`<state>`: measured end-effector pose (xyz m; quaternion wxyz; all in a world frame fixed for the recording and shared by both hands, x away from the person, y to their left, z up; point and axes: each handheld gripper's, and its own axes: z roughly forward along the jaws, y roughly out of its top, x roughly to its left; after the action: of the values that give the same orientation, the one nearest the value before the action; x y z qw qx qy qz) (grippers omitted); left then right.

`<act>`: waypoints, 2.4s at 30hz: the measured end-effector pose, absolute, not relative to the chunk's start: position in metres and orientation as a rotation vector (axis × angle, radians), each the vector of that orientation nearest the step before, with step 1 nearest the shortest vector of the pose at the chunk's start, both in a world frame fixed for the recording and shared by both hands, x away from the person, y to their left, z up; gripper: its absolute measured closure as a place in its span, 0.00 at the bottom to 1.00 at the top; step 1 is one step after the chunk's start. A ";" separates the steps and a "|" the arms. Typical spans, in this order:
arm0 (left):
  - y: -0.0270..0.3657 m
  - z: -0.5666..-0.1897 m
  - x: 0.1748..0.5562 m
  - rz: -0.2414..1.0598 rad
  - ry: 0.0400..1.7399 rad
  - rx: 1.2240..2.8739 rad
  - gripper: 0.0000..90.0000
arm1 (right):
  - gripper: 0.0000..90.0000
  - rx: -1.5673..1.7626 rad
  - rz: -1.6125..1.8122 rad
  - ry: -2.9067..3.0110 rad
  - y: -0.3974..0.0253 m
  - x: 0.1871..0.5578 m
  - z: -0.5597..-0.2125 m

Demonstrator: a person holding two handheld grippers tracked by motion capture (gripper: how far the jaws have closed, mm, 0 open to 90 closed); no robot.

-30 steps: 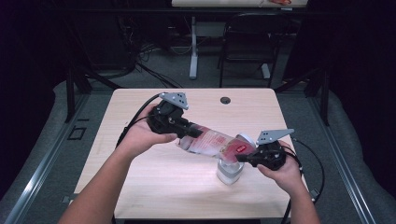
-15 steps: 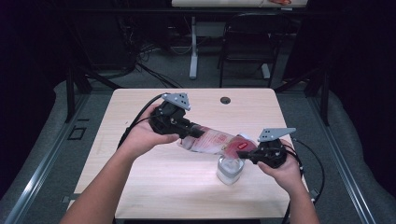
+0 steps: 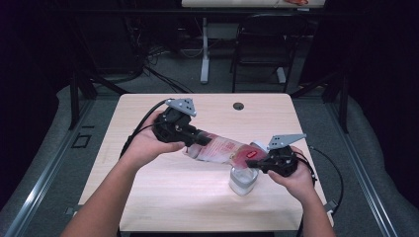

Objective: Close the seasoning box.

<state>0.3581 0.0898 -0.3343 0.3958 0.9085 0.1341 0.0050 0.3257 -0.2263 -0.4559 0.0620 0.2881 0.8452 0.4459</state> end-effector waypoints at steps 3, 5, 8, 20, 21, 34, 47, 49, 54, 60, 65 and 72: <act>0.090 -0.334 0.358 0.011 0.343 2.300 0.88 | 0.98 0.865 1.349 2.564 -0.226 0.325 -0.456; 0.091 -0.334 0.359 0.008 0.342 2.299 0.88 | 0.98 0.861 1.356 2.573 -0.226 0.324 -0.456; 0.091 -0.334 0.359 0.009 0.341 2.296 0.88 | 0.98 0.856 1.353 2.581 -0.225 0.323 -0.455; 0.089 -0.335 0.361 -0.006 0.331 2.293 0.88 | 0.98 0.849 1.362 2.598 -0.229 0.320 -0.454; 0.088 -0.336 0.361 -0.005 0.333 2.292 0.88 | 0.98 0.852 1.359 2.599 -0.230 0.320 -0.454; 0.089 -0.339 0.361 -0.011 0.336 2.284 0.88 | 0.98 0.869 1.355 2.572 -0.234 0.320 -0.454; 0.099 -0.347 0.363 -0.013 0.365 2.270 0.87 | 0.98 0.859 1.377 2.545 -0.235 0.319 -0.450; 0.102 -0.350 0.363 -0.014 0.378 2.265 0.87 | 0.99 0.861 1.386 2.538 -0.235 0.318 -0.449; 0.107 -0.354 0.363 -0.016 0.390 2.265 0.87 | 0.98 0.857 1.386 2.533 -0.233 0.318 -0.449; 0.114 -0.359 0.364 -0.014 0.410 2.255 0.86 | 0.98 0.861 1.404 2.518 -0.230 0.319 -0.450; 0.119 -0.365 0.365 -0.023 0.433 2.235 0.86 | 0.98 0.869 1.431 2.498 -0.231 0.320 -0.450; 0.123 -0.368 0.364 -0.006 0.455 2.239 0.85 | 0.98 0.876 1.468 2.475 -0.230 0.320 -0.451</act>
<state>0.3644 0.1227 -0.3679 0.4156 0.8914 0.1810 -0.0025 0.3201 -0.2300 -0.4510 0.0670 0.2906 0.8210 0.4869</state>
